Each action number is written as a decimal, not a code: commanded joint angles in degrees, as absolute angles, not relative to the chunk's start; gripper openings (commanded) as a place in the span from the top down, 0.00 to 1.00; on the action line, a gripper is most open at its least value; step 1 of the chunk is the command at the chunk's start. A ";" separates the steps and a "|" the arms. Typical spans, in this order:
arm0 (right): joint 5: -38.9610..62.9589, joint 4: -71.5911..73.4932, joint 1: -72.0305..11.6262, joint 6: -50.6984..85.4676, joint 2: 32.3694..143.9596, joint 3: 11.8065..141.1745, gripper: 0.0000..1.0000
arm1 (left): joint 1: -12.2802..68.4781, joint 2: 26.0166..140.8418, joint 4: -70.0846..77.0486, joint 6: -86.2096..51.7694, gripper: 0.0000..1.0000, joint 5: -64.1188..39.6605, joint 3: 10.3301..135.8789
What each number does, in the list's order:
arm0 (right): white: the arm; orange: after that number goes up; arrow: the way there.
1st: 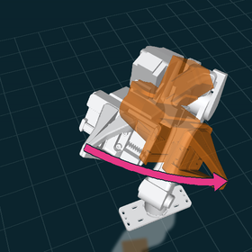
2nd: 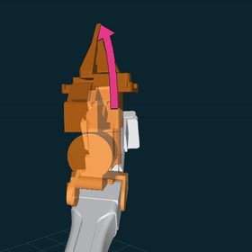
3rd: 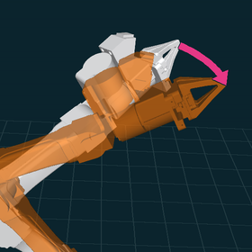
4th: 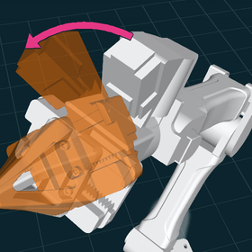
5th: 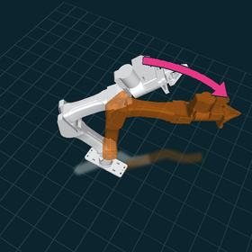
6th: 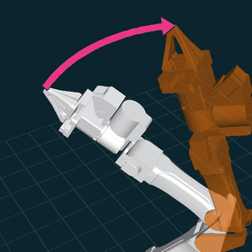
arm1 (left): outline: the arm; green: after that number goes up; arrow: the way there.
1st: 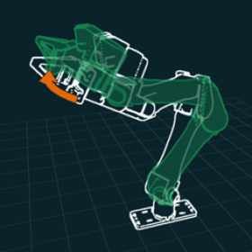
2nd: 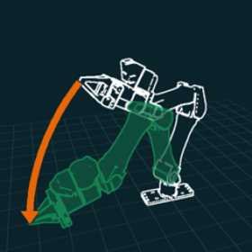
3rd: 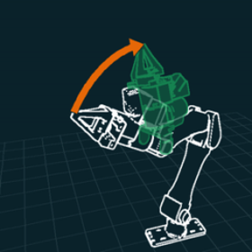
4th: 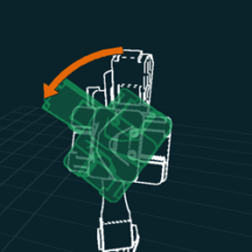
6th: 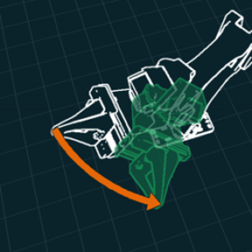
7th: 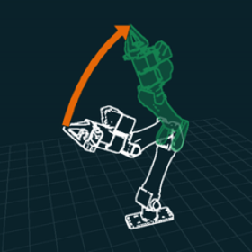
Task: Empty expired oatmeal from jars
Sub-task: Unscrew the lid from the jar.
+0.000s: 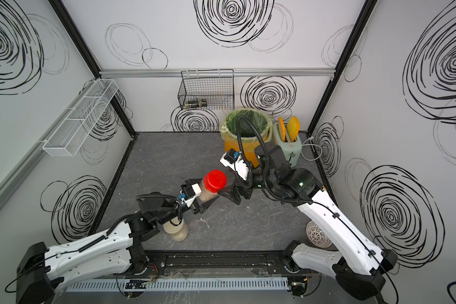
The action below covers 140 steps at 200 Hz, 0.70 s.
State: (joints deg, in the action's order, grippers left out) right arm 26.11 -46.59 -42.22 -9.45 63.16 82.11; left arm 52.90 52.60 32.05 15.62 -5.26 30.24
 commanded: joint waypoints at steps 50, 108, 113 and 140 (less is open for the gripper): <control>17.40 -44.19 -42.17 29.00 61.87 88.80 0.02 | 53.00 57.04 42.09 21.29 0.32 7.18 29.86; 15.38 -47.64 -43.73 29.85 69.03 93.03 0.03 | 54.06 59.42 44.34 22.31 0.32 9.13 30.50; 15.38 -47.43 -44.21 29.63 69.46 92.92 0.02 | 54.14 59.34 44.45 22.41 0.32 9.18 30.37; 14.06 -46.98 -46.09 28.50 70.95 91.84 0.00 | 54.40 58.99 44.21 22.50 0.31 9.40 30.32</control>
